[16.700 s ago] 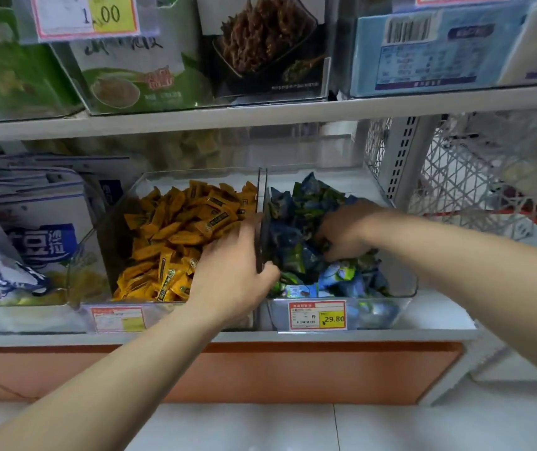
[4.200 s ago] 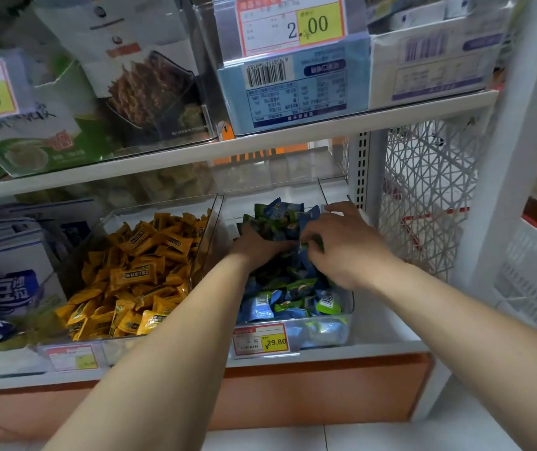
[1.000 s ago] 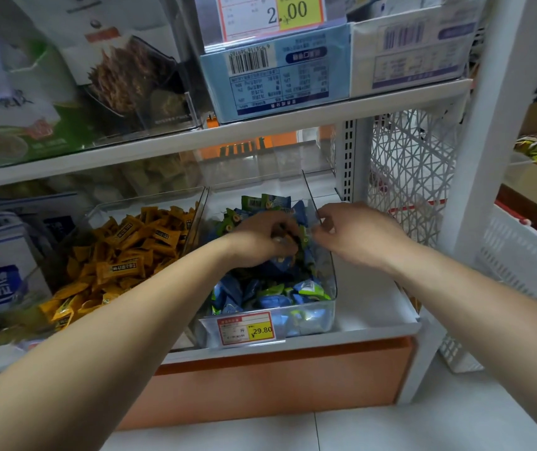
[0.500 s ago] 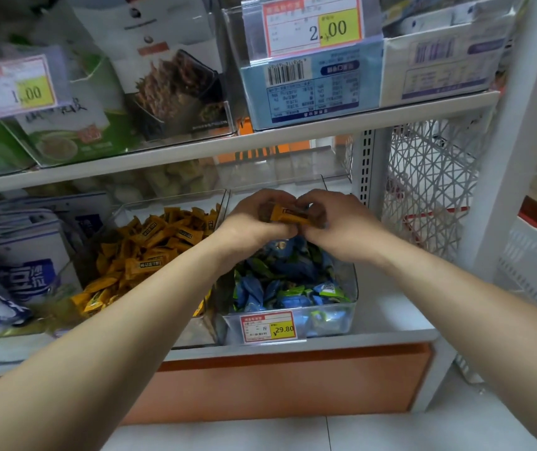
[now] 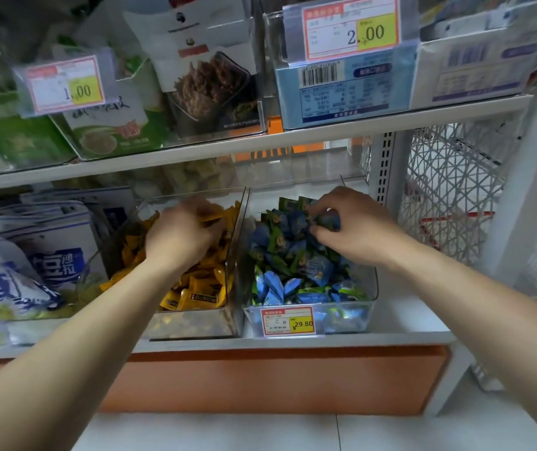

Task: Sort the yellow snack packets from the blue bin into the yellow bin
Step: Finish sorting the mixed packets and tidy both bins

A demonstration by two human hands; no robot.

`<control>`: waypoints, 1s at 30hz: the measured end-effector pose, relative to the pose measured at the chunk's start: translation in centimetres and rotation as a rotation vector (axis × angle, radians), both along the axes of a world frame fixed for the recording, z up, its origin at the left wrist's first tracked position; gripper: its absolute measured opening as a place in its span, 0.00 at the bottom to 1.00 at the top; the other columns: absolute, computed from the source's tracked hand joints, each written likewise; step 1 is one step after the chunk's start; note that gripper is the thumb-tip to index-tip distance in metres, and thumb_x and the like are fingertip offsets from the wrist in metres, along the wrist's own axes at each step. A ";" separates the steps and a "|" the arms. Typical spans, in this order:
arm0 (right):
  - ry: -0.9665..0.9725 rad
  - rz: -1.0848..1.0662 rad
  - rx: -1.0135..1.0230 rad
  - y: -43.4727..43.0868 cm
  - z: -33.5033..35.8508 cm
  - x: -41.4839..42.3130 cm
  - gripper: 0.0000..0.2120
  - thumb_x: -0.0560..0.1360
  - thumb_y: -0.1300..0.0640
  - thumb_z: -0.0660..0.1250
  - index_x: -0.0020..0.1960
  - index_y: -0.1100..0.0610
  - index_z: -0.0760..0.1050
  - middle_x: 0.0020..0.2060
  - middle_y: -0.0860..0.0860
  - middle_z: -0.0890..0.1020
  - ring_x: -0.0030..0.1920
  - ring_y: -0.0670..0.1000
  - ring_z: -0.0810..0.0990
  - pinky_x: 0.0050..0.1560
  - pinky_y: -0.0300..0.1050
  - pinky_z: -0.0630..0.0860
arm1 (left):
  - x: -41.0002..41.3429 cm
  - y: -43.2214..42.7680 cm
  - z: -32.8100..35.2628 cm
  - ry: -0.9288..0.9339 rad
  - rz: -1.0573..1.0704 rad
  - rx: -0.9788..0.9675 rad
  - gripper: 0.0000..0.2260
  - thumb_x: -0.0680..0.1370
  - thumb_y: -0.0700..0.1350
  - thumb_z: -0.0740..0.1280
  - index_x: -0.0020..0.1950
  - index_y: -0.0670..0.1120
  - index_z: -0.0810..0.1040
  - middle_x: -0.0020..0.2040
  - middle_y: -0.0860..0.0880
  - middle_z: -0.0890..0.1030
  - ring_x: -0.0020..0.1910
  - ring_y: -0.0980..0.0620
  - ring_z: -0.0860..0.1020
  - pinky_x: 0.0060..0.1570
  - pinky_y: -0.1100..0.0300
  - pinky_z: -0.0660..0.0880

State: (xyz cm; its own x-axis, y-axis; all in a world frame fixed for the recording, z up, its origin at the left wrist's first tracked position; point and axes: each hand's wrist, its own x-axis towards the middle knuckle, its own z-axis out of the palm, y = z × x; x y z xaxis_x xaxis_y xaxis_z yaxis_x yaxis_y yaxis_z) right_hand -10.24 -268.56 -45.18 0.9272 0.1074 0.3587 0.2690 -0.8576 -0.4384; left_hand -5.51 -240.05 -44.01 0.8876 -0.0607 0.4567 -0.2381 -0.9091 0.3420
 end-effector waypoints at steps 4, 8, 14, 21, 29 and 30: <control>-0.029 -0.023 -0.101 -0.9 -0.1 -0.3 0.14 0.75 0.45 0.67 0.59 0.46 0.77 0.60 0.47 0.74 0.62 0.52 0.71 0.53 0.44 0.66 | 0.0 2.1 -0.6 0.128 0.175 0.257 0.21 0.77 0.63 0.66 0.63 0.52 0.78 0.54 0.47 0.83 0.51 0.44 0.81 0.40 0.54 0.77; -0.066 -0.079 -0.119 -1.6 -0.3 -0.7 0.17 0.74 0.47 0.67 0.62 0.47 0.75 0.63 0.49 0.72 0.64 0.53 0.67 0.57 0.48 0.67 | -1.3 -0.9 -0.1 0.037 -0.086 0.123 0.17 0.77 0.55 0.69 0.63 0.51 0.79 0.56 0.51 0.82 0.53 0.49 0.80 0.48 0.55 0.77; 0.112 -0.104 -0.130 -3.5 -1.0 -1.1 0.28 0.73 0.48 0.68 0.71 0.51 0.68 0.67 0.54 0.69 0.69 0.58 0.67 0.64 0.49 0.68 | -2.7 -11.0 -1.0 0.355 -0.689 0.075 0.09 0.78 0.50 0.68 0.57 0.53 0.83 0.50 0.60 0.82 0.47 0.68 0.78 0.48 0.73 0.73; 0.197 -0.079 -0.054 -4.5 -1.5 -1.7 0.31 0.76 0.48 0.64 0.77 0.49 0.60 0.69 0.51 0.71 0.65 0.54 0.73 0.61 0.50 0.73 | -1.2 -16.5 -4.6 0.907 -0.795 0.348 0.25 0.76 0.56 0.72 0.71 0.53 0.72 0.68 0.55 0.75 0.65 0.54 0.73 0.69 0.57 0.67; 0.204 -0.050 -0.146 -3.4 -1.5 -1.3 0.22 0.76 0.48 0.59 0.70 0.44 0.67 0.64 0.50 0.69 0.61 0.53 0.74 0.59 0.51 0.74 | 1.0 -15.3 -5.0 0.743 -0.649 0.544 0.29 0.71 0.53 0.76 0.70 0.53 0.71 0.62 0.52 0.77 0.57 0.50 0.76 0.55 0.55 0.75; 0.203 -0.050 -0.149 -3.4 -1.6 -1.2 0.22 0.76 0.48 0.59 0.70 0.45 0.68 0.64 0.50 0.69 0.60 0.53 0.74 0.57 0.50 0.74 | 1.3 -14.9 -4.8 0.684 -0.609 0.541 0.24 0.71 0.54 0.75 0.65 0.56 0.74 0.58 0.53 0.78 0.52 0.51 0.77 0.48 0.56 0.76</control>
